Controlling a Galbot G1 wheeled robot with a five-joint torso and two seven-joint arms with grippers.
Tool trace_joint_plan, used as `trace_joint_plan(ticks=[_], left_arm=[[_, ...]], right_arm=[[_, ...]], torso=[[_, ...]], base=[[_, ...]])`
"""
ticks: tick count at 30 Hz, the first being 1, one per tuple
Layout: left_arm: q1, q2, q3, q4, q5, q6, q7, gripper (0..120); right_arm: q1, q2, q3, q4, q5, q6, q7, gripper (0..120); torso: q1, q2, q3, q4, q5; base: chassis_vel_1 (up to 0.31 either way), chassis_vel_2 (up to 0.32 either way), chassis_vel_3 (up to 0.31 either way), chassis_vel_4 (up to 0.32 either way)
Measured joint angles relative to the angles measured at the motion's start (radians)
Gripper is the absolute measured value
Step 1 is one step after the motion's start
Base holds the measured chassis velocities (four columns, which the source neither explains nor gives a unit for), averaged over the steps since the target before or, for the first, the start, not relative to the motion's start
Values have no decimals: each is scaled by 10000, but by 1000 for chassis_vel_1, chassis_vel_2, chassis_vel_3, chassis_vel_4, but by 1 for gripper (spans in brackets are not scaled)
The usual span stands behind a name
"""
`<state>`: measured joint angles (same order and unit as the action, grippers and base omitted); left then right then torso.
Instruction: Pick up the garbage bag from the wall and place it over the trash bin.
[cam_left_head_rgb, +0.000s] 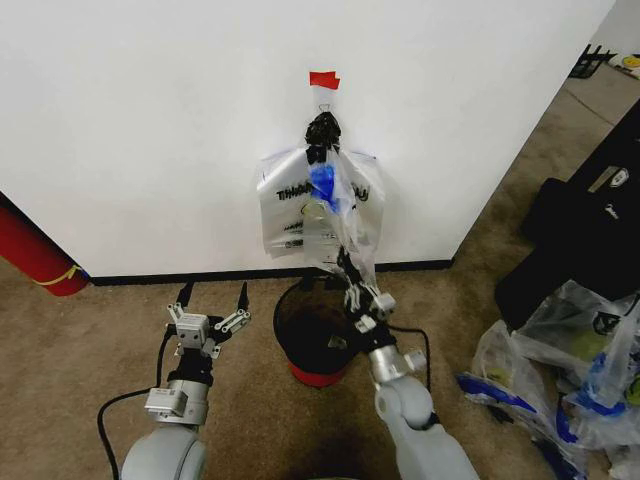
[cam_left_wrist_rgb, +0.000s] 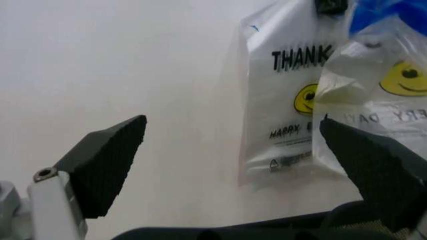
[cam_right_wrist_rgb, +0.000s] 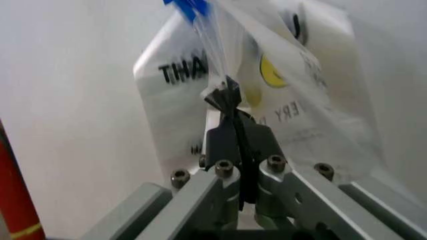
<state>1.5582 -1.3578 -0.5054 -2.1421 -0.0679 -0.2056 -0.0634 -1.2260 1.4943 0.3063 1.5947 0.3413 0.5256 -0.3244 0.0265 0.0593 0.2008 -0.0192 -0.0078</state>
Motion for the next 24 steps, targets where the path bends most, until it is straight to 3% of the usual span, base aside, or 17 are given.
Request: trace_joint_plan(ticks=[10, 15, 24], left_arm=[[142, 28, -175, -215, -103, -42, -8, 100], [186, 33, -185, -255, -114, -71, -13, 100], [134, 33, -125, -208, -115, -85, -15, 100]], right_arm=[[-778, -592, 499, -172, 871, 434, -1702, 0], [-1032, -739, 1050, -355, 1701, 563, -3829, 0], [-1050, -879, 1961, -885, 2231, 510, -6510, 0]], torso=[[0, 0, 0, 0, -1], [0, -1, 0, 0, -1], [1, -1, 1, 0, 0]], base=[[0, 0, 0, 0], [0, 0, 0, 0], [0, 0, 0, 0]])
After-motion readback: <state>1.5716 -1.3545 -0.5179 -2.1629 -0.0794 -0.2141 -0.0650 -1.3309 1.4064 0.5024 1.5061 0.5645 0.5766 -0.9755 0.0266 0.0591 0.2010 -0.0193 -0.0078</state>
